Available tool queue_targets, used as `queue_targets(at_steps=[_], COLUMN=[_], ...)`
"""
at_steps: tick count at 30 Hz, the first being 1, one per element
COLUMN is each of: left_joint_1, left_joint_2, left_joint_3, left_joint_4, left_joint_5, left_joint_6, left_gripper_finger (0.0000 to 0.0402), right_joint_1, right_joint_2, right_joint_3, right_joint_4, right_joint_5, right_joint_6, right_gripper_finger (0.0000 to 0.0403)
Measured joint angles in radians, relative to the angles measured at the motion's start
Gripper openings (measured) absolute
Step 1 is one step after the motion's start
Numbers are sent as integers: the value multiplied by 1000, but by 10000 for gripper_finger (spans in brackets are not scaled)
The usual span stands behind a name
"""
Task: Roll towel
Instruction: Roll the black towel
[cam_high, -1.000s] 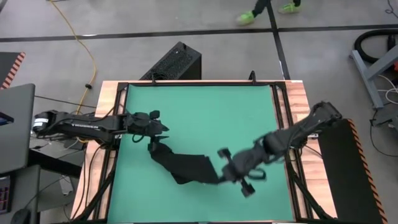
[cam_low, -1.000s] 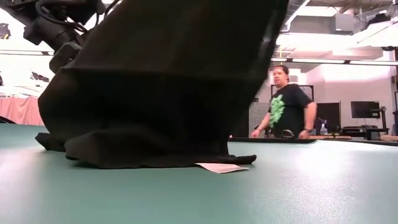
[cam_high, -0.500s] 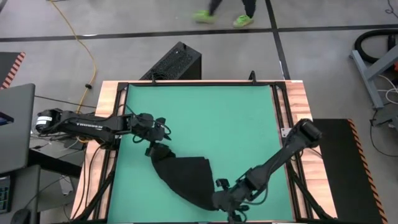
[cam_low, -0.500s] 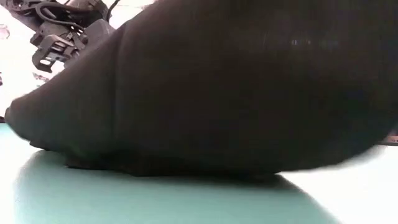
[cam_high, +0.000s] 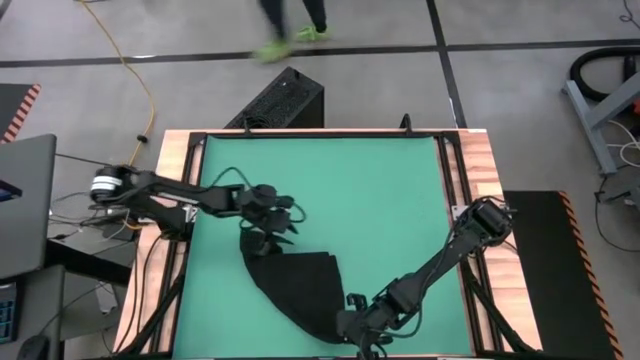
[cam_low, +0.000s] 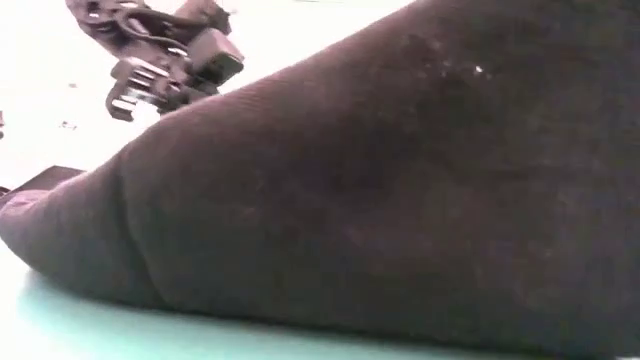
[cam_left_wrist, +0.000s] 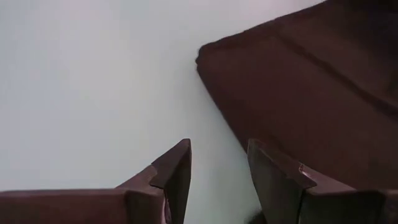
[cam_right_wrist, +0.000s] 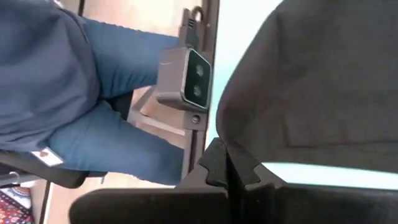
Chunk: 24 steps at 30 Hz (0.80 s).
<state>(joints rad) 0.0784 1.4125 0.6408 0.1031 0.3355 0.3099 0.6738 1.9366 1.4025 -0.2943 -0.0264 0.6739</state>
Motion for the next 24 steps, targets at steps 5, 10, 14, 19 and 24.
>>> queue_targets(at_steps=[5, 10, 14, 19, 24], left_joint_1=[0, -7, -19, -40, -62], left_joint_2=[143, 248, 306, 324, 323], left_joint_3=[85, 133, 147, 150, 150], left_joint_4=[-44, -46, -49, -45, -52], left_joint_5=[59, 160, 176, 205, 151], left_joint_6=[-36, -131, -169, -218, -225], left_gripper_finger=[149, 149, 148, 127, 42], right_joint_1=[8, 13, 16, 21, 20], right_joint_2=[0, 0, 0, 0, 0], right_joint_3=[0, 0, 0, 0, 0], right_joint_4=[-3, -14, -8, -22, -22], right_joint_5=[2, 6, 7, 27, 31], right_joint_6=[0, 0, 0, -1, -4], right_gripper_finger=[5, 5, 5, 5, 6])
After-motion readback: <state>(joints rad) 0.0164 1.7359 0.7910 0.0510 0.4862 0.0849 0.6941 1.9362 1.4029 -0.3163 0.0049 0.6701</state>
